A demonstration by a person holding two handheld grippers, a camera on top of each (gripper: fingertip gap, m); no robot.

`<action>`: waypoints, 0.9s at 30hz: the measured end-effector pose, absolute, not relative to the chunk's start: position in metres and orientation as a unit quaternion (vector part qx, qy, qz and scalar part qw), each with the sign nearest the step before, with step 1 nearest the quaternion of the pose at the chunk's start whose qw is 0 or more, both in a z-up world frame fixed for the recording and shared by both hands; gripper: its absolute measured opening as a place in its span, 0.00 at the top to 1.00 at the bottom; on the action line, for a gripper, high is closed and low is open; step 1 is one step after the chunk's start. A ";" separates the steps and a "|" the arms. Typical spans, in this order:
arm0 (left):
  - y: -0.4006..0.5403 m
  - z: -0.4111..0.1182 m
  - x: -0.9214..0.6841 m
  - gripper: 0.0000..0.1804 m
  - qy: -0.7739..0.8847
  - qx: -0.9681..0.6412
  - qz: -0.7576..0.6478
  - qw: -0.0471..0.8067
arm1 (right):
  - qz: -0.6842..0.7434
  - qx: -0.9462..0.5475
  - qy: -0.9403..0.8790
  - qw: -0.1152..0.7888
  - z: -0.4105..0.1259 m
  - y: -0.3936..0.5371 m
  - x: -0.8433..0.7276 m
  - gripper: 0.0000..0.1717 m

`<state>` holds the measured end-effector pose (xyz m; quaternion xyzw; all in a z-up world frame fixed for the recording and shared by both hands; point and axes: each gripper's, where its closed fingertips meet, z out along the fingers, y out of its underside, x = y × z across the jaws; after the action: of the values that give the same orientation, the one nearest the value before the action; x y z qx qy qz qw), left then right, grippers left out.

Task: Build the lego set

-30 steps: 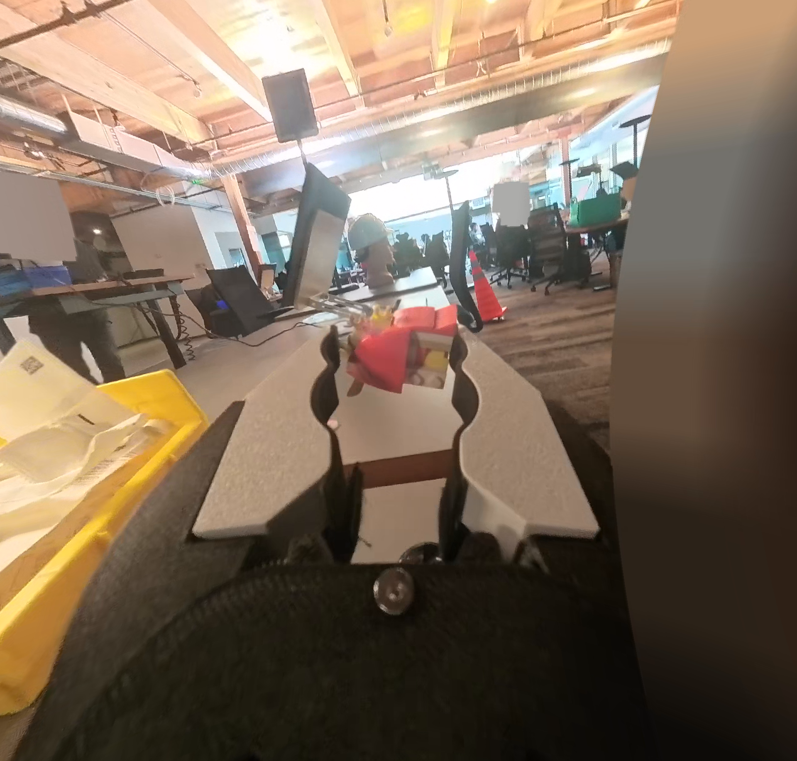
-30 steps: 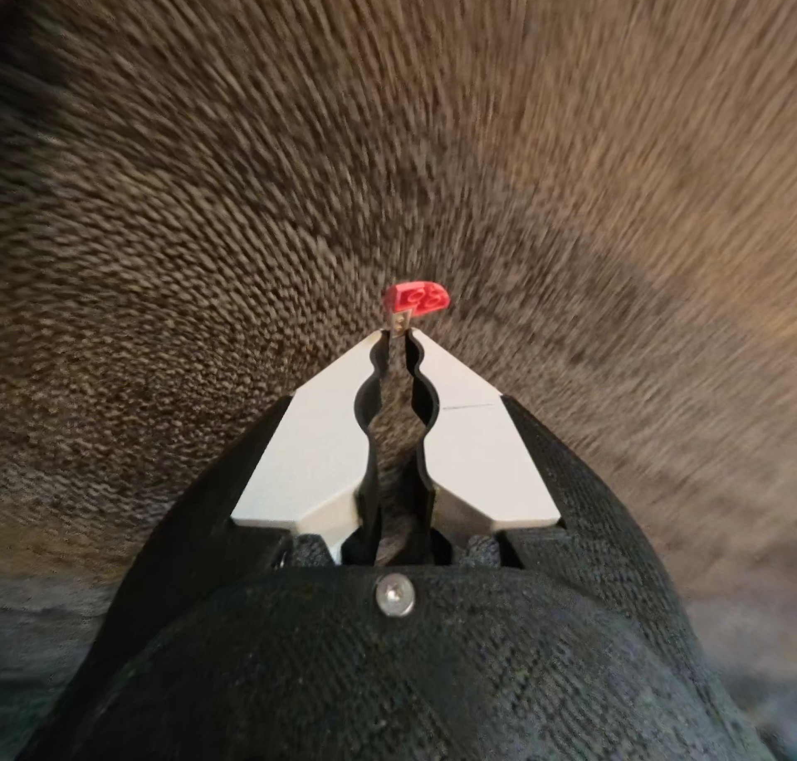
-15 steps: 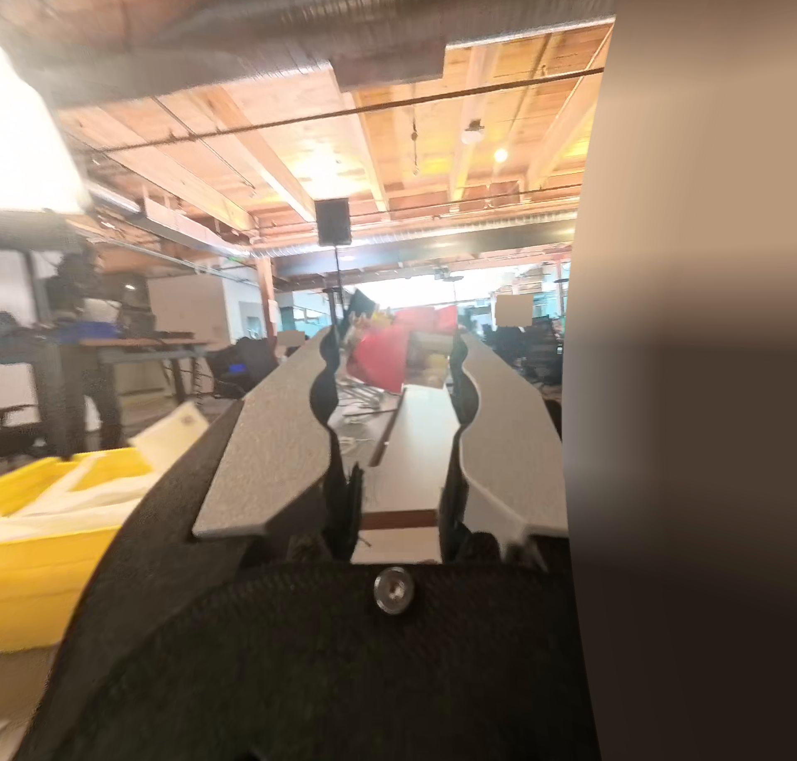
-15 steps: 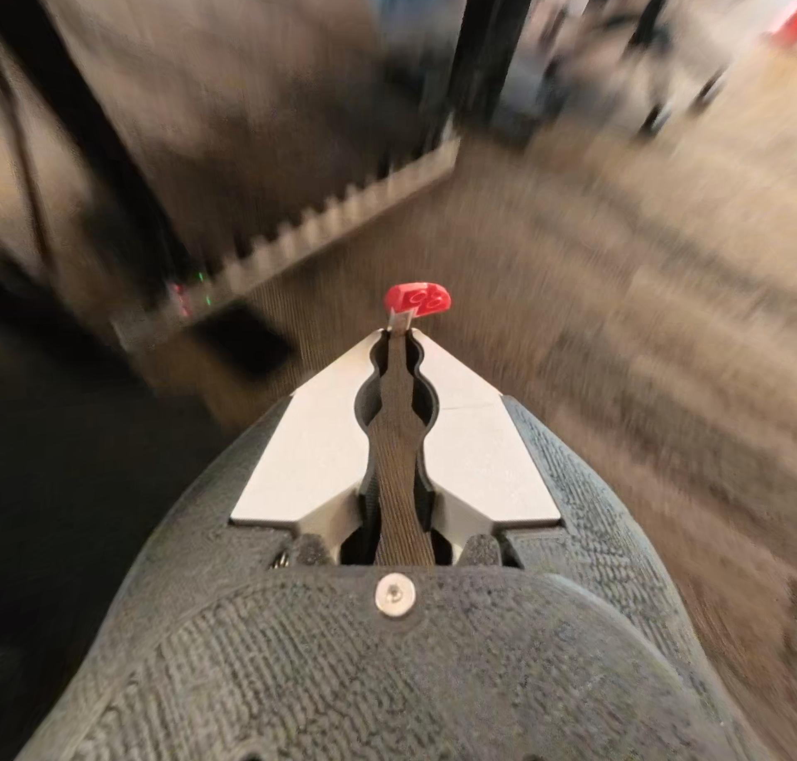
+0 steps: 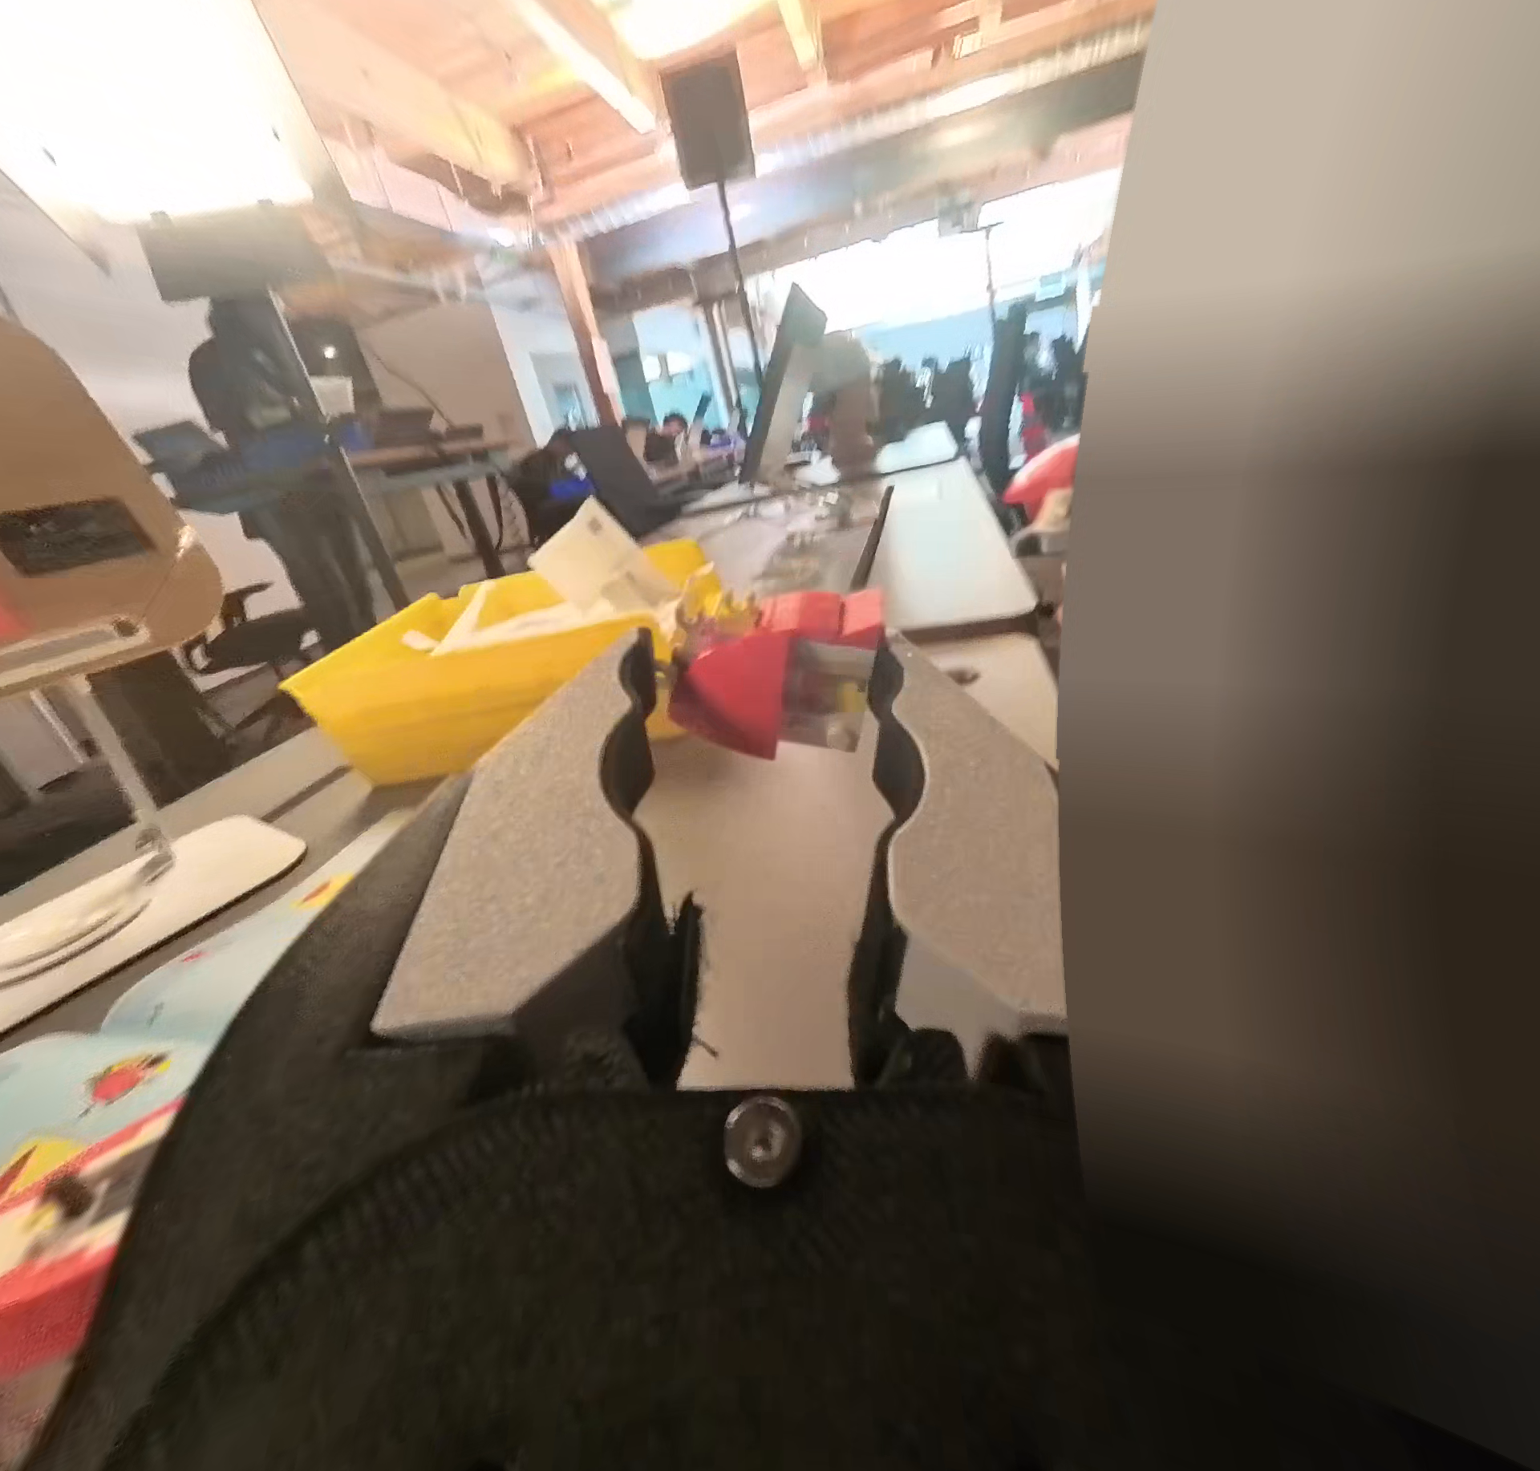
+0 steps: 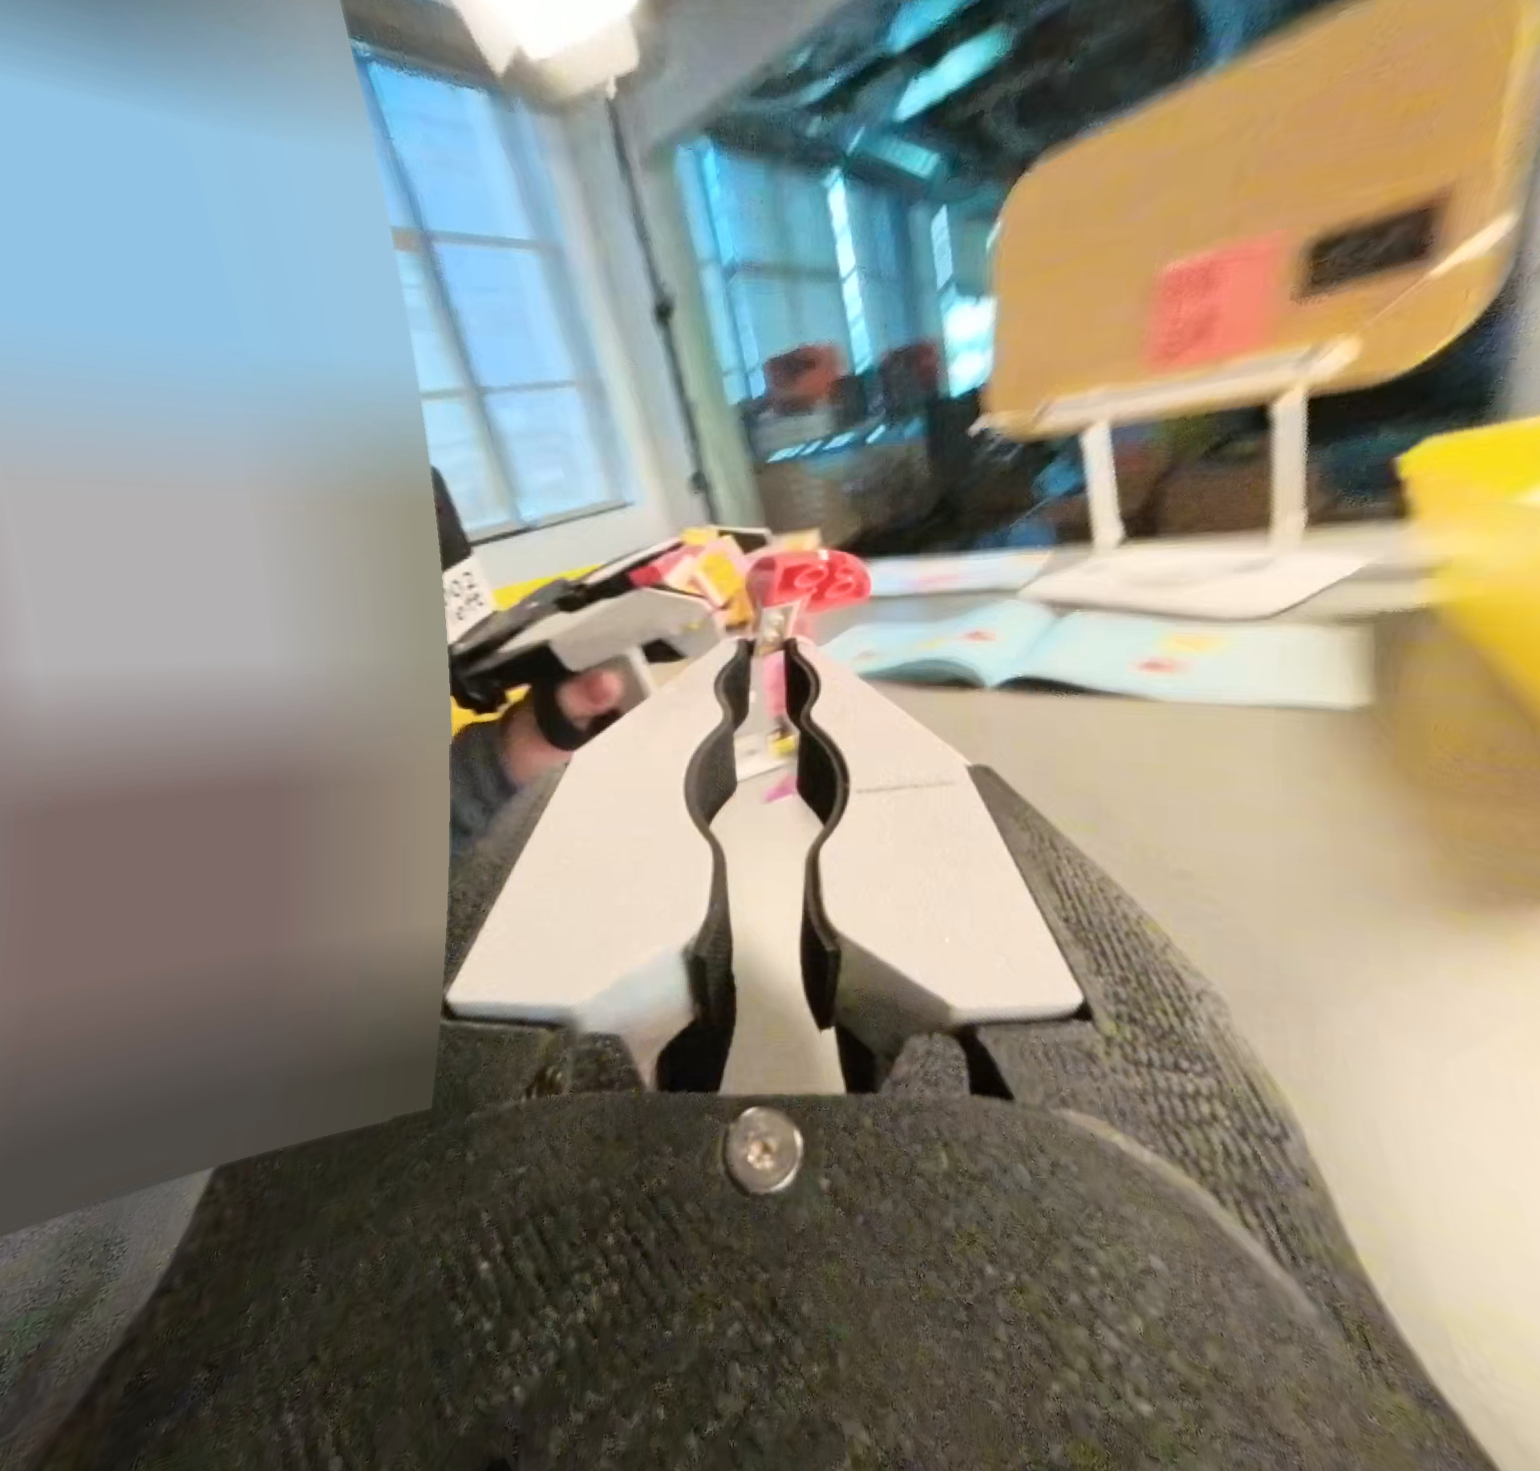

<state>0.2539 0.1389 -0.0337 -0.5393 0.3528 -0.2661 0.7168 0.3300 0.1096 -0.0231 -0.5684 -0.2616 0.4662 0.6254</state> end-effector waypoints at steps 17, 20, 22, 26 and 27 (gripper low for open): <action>0.165 -0.058 0.236 0.72 0.376 -0.530 -0.165 0.742 | 0.351 -0.863 -0.343 0.124 -0.177 0.161 0.287 0.96; 0.165 -0.056 0.234 0.72 0.366 -0.530 -0.176 0.745 | 0.328 -0.874 -0.343 0.101 -0.177 0.173 0.289 0.90; 0.168 -0.055 0.230 0.72 0.353 -0.535 -0.182 0.745 | 0.314 -0.877 -0.353 0.088 -0.174 0.178 0.292 0.85; 0.173 -0.053 0.220 0.72 0.326 -0.546 -0.197 0.746 | 0.276 -0.852 -0.423 0.140 -0.156 0.198 0.298 0.83; 0.174 -0.052 0.219 0.72 0.322 -0.547 -0.203 0.745 | 0.261 -0.835 -0.456 0.167 -0.152 0.204 0.298 0.83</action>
<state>0.2190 0.1737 -0.0523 -0.5474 0.3221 -0.2029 0.7453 0.2979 0.2043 -0.1515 -0.8345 -0.4556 0.2610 0.1671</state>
